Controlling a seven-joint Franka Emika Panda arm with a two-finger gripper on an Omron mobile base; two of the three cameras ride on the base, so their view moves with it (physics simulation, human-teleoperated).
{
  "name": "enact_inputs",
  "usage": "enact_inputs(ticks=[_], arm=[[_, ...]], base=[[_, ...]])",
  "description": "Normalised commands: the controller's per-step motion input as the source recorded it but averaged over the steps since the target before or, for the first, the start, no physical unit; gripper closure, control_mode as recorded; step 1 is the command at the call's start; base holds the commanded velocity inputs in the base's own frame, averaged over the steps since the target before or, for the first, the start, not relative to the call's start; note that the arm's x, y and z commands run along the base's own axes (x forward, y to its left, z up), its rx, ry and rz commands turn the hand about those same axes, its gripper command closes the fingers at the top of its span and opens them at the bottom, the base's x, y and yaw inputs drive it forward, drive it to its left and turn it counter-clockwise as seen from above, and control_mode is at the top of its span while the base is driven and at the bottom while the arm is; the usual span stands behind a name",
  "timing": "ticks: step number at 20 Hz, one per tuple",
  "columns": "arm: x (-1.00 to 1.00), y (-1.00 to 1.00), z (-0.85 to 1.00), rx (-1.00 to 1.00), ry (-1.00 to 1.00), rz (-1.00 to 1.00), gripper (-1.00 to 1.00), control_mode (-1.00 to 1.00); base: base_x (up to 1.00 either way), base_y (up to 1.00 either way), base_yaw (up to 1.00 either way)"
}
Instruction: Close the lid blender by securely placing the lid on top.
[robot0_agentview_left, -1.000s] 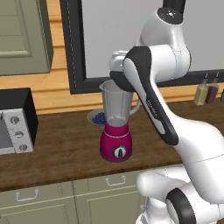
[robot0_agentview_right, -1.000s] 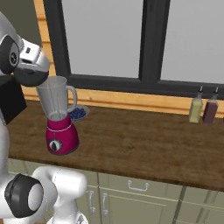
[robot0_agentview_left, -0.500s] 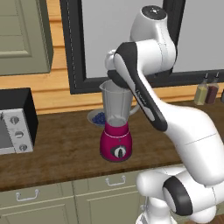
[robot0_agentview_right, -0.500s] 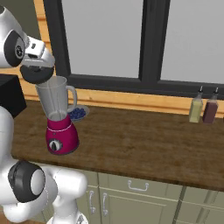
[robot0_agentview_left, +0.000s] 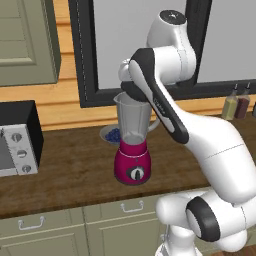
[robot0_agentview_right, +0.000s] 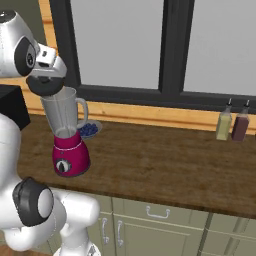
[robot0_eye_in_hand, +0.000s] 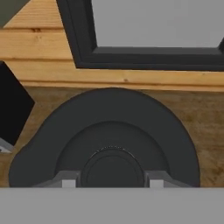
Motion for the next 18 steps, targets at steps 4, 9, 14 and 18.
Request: enact_inputs(ticks=[4, 9, 14, 18], arm=[[0.22, 0.00, -0.17, 0.00, 0.00, 0.06, 1.00, -1.00], [0.23, 0.00, -0.11, 0.00, 0.00, 0.05, 1.00, -1.00], [0.23, 0.00, -0.03, 0.00, 0.02, 0.05, 1.00, -1.00], [0.20, 0.00, -0.01, 0.00, 0.02, 0.05, 1.00, -1.00]], base=[[0.00, 0.00, 0.00], [0.00, 0.00, 0.00], [0.00, 0.00, 0.00], [0.00, 0.00, 0.00]])
